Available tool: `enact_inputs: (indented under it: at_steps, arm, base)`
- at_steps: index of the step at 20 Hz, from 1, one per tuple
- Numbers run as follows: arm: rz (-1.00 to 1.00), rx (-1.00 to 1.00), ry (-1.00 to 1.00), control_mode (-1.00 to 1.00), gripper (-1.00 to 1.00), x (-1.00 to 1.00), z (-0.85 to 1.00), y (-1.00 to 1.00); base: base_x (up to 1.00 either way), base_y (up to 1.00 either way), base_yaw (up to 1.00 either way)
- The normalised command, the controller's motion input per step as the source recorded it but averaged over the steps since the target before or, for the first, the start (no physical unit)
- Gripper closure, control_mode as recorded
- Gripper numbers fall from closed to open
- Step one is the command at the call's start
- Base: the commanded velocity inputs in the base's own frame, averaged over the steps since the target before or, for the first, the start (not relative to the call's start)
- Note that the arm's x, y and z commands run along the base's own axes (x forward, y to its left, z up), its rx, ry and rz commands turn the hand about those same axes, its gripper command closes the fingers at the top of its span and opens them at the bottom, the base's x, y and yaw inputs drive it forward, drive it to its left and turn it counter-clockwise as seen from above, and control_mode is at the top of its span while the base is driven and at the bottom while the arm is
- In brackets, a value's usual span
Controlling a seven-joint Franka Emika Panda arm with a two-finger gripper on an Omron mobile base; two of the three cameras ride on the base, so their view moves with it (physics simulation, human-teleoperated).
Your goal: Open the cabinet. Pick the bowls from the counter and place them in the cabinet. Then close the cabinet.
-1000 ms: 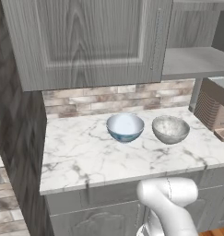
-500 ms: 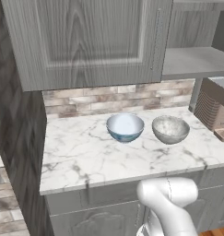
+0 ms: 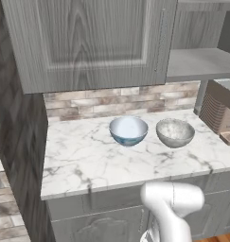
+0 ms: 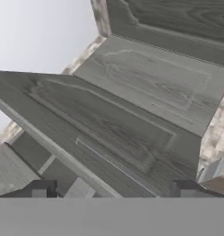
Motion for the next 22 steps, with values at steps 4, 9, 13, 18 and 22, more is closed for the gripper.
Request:
enact_inputs:
  at_steps: [4, 9, 13, 18, 22]
  arm:
    - [-0.21, -0.15, -0.32, -1.0, -1.0, -0.33, -0.06, 1.0]
    - [-0.21, -0.18, -0.2, -1.0, -1.0, 0.0, -0.4, 1.0]
    - [-0.21, -0.17, -0.15, -1.0, -1.0, 0.04, -0.51, 1.0]
    - [-0.26, -0.21, -0.06, -1.0, -1.0, 0.26, -0.13, 1.0]
    - [-0.27, -0.17, 0.18, -1.0, -1.0, 0.7, 0.01, 0.88]
  base:
    - [0.0, 0.0, 0.0]
    - [0.0, 0.0, 0.0]
    - [0.0, 0.0, 0.0]
    - [0.0, 0.0, 0.0]
    - [0.0, 0.0, 0.0]
